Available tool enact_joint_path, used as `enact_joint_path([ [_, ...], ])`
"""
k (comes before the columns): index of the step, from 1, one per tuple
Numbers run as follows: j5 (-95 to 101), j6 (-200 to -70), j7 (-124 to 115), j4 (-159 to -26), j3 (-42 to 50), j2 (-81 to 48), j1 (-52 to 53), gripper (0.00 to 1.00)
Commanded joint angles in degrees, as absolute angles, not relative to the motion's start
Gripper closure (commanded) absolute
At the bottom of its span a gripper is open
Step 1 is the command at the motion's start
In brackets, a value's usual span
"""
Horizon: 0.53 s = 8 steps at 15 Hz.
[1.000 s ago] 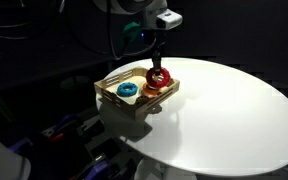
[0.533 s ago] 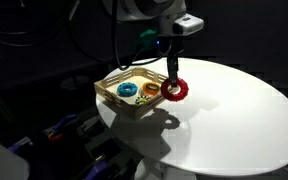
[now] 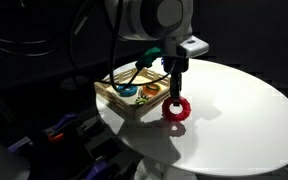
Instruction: Remove the red ring from the wooden tray and put it on the table
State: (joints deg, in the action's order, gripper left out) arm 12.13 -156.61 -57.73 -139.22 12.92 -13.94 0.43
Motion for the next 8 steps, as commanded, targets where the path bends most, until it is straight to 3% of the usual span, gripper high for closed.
enact_joint_path([
  [1, 13.06, -158.08, -59.68, -137.65, 15.08, -17.83, 1.45, 0.92],
  [8, 11.41, -158.65, -58.56, -136.72, 17.48, -21.73, 3.56, 0.87],
])
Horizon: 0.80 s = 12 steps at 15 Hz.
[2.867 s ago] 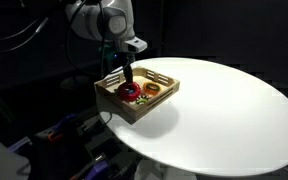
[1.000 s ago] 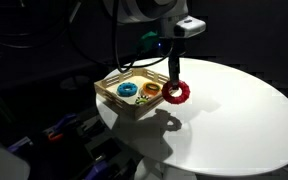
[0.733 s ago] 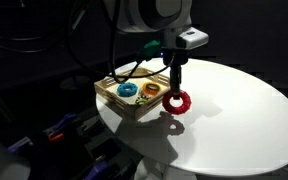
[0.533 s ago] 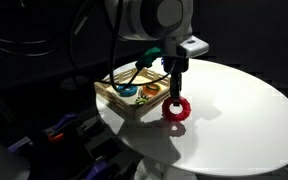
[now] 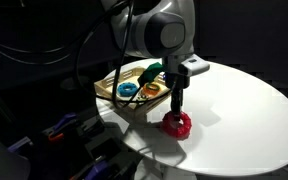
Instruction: Remove the red ring from the wooden tray and put it on the table
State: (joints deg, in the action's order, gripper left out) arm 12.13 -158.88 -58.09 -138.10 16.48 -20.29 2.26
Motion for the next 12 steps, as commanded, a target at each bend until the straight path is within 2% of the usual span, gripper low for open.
enact_joint_path([
  [1, 11.34, -158.58, -58.52, -136.58, 17.61, -21.8, 3.8, 0.63],
  [2, 11.31, -158.48, -58.43, -136.56, 17.62, -21.64, 4.02, 0.45],
  [8, 10.95, -157.53, -56.93, -137.42, 16.96, -19.69, 4.58, 0.01],
  [12, 11.25, -156.06, -56.67, -138.05, 16.87, -17.11, 5.17, 0.0],
])
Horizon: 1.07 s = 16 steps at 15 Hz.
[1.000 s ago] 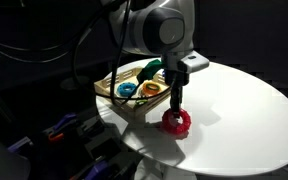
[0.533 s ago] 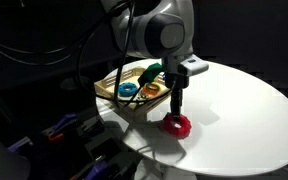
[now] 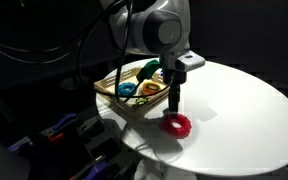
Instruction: Remove the red ring from the wooden tray and put it on the table
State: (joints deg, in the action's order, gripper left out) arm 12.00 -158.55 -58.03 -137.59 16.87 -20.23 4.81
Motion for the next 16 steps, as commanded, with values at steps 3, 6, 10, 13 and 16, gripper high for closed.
enact_joint_path([
  [3, 10.46, -154.32, -55.14, -138.39, 15.34, -14.53, 4.36, 0.0],
  [6, 9.2, -152.18, -53.2, -138.55, 13.3, -11.99, 3.56, 0.0],
  [10, 6.31, -148.62, -49.47, -138.63, 10.07, -9.11, 2.9, 0.0],
  [13, 3.53, -144.04, -45.14, -138.62, 7.6, -6.81, 2.67, 0.0],
  [16, 1.3, -139.27, -41.05, -138.4, 5.87, -4.63, 2.46, 0.0],
])
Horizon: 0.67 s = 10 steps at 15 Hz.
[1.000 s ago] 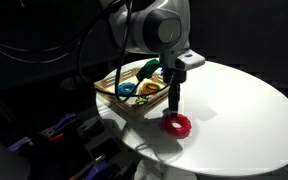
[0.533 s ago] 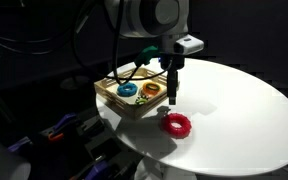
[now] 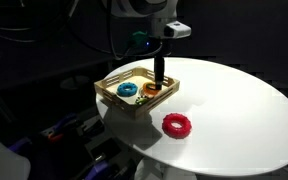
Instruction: Remove the red ring from the wooden tray and put it on the table
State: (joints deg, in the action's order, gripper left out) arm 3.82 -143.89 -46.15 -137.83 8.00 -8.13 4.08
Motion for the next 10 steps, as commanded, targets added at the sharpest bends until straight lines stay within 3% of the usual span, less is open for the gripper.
enact_joint_path([
  [1, 0.61, -137.6, -39.24, -138.36, 5.37, -3.86, 2.33, 0.0],
  [10, -0.22, -125.69, -29.24, -138.36, 2.99, 3.23, 1.46, 0.0],
])
